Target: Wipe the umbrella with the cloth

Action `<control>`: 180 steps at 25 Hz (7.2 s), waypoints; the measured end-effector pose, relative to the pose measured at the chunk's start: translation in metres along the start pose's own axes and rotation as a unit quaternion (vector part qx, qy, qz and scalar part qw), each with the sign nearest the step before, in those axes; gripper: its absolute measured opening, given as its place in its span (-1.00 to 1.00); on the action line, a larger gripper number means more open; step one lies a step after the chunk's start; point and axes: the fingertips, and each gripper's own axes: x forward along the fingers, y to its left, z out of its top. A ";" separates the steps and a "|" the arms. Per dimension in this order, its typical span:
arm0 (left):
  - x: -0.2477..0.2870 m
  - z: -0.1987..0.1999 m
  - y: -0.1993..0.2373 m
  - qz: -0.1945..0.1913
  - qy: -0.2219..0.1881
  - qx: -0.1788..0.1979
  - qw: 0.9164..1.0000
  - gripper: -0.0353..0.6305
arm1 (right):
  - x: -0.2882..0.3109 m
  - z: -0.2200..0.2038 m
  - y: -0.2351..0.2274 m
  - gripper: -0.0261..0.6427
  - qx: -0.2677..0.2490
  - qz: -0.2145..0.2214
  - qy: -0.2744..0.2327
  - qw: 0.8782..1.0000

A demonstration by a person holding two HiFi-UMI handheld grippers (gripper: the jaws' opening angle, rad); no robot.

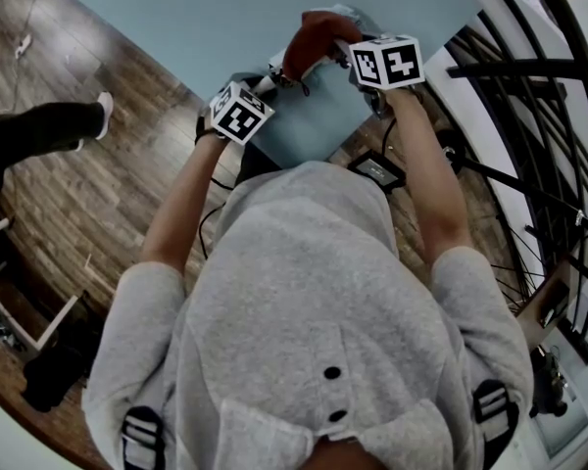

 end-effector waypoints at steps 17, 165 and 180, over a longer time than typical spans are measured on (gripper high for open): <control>0.000 -0.001 -0.001 -0.003 0.003 0.000 1.000 -0.41 | -0.021 -0.001 -0.062 -0.70 -0.014 -0.080 0.014 0.997; 0.002 0.000 0.002 -0.001 0.006 0.003 1.000 -0.41 | 0.028 -0.115 0.021 -0.70 -0.105 0.151 0.294 0.938; 0.003 0.000 0.002 -0.003 0.009 0.002 1.000 -0.42 | 0.021 -0.107 -0.020 -0.70 -0.094 0.087 0.285 0.950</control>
